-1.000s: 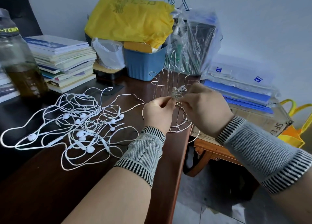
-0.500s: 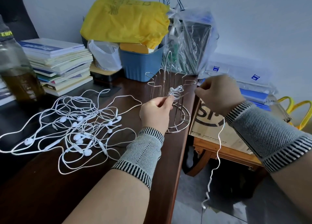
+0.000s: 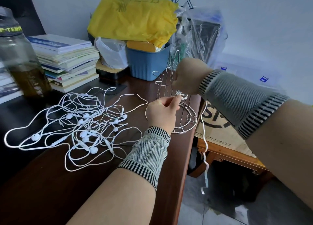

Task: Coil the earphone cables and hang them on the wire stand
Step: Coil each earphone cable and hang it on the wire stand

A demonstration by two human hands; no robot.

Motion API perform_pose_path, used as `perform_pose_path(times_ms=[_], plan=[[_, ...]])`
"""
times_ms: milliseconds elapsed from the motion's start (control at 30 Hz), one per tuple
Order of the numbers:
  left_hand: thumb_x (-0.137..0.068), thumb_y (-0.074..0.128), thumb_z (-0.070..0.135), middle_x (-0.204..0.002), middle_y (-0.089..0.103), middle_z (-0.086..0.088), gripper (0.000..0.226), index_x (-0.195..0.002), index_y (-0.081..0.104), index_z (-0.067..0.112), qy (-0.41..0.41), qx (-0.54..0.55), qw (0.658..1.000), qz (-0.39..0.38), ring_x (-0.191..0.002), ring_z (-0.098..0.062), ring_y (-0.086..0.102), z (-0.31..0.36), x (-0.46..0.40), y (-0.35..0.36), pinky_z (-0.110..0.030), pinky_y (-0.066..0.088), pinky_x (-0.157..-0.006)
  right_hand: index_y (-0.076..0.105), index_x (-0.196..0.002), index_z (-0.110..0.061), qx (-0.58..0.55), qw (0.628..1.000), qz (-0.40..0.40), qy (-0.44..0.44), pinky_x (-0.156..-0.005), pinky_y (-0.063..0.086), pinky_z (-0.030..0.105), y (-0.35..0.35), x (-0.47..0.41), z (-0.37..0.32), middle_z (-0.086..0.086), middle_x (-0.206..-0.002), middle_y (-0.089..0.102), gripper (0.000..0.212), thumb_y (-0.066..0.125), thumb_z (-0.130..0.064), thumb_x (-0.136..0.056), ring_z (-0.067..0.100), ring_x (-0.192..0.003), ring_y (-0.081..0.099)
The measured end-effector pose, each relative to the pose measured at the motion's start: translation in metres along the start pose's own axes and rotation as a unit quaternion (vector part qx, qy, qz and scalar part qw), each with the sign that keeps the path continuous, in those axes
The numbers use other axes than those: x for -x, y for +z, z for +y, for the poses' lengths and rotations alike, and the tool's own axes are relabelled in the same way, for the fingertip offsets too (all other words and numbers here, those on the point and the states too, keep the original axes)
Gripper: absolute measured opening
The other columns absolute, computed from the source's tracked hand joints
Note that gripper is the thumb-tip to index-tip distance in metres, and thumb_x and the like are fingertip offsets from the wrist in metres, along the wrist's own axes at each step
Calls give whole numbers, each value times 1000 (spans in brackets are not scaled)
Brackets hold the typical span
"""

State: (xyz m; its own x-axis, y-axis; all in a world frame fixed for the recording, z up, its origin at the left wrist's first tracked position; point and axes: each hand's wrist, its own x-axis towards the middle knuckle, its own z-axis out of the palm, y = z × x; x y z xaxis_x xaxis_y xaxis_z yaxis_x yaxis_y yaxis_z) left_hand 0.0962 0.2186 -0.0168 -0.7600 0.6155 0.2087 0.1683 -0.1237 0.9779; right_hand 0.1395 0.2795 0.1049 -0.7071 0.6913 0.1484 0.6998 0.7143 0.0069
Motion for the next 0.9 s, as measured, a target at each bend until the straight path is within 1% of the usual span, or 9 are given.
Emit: perform_pose_path(times_ms=[100,200,333,433,533,633,700,800,900], plan=[[-86,68,22,-52,62,14,28,-59,64,29,-5,-6,1000,5,-41,2,48,0,0,1,-14,39,-49,61,-76,-9,65,996,24,-55,-61,42,28,-4,18,-7,0,-64,50,13,53,-13,-86,11,-56,45],[-84,63,8,-37,48,11,40,-49,53,24,-10,-30,1000,3,-39,-2,43,-1,-2,1,-12,31,-45,47,-66,-11,130,986,29,-97,-62,42,33,-5,42,-18,1,-71,51,23,48,-9,-90,17,-62,50],[-82,53,-9,-40,40,2,47,-46,37,17,18,-83,996,-2,-46,-9,33,-4,-4,0,-20,30,-53,62,-104,-9,155,974,85,-140,-64,37,35,10,65,-22,9,-106,57,24,42,-13,-94,31,-95,61],[-88,66,8,-54,63,10,18,-71,71,11,4,-34,999,-4,-48,4,51,-3,-1,1,-10,41,-54,63,-102,-12,62,985,138,-85,-65,37,33,32,74,-2,5,-102,58,20,46,-17,-93,31,-91,62],[-88,70,25,-72,71,10,16,-94,78,13,20,-39,999,-16,-68,-5,65,0,0,-1,-21,53,-73,70,-90,-16,-117,976,179,31,-62,43,25,58,78,23,1,-85,68,20,51,-21,-92,23,-76,63],[-85,70,30,-76,74,6,20,-95,78,15,21,-60,998,-7,-65,-12,62,3,3,-5,-29,54,-74,72,-88,-18,-261,948,150,103,-52,37,12,70,78,41,-8,-72,65,14,58,-20,-92,7,-62,58],[-85,69,31,-74,74,7,19,-94,78,17,12,-69,997,-7,-59,-13,60,8,8,-8,-29,51,-69,65,-88,-20,-333,929,138,90,-54,43,15,71,83,45,-9,-73,64,8,59,-16,-91,7,-63,61],[-87,68,31,-68,72,10,18,-91,78,16,2,-88,996,-7,-50,1,53,14,12,-16,-27,50,-67,61,-84,-23,-380,916,119,42,-56,46,16,69,90,44,-9,-69,63,20,54,-6,-92,0,-56,57],[-88,67,31,-72,74,5,17,-71,72,28,0,-114,993,-22,-57,-7,57,23,24,-28,-32,55,-70,70,-84,-20,-430,898,82,26,-52,43,12,62,101,43,0,-73,67,32,49,3,-90,-2,-52,54]])
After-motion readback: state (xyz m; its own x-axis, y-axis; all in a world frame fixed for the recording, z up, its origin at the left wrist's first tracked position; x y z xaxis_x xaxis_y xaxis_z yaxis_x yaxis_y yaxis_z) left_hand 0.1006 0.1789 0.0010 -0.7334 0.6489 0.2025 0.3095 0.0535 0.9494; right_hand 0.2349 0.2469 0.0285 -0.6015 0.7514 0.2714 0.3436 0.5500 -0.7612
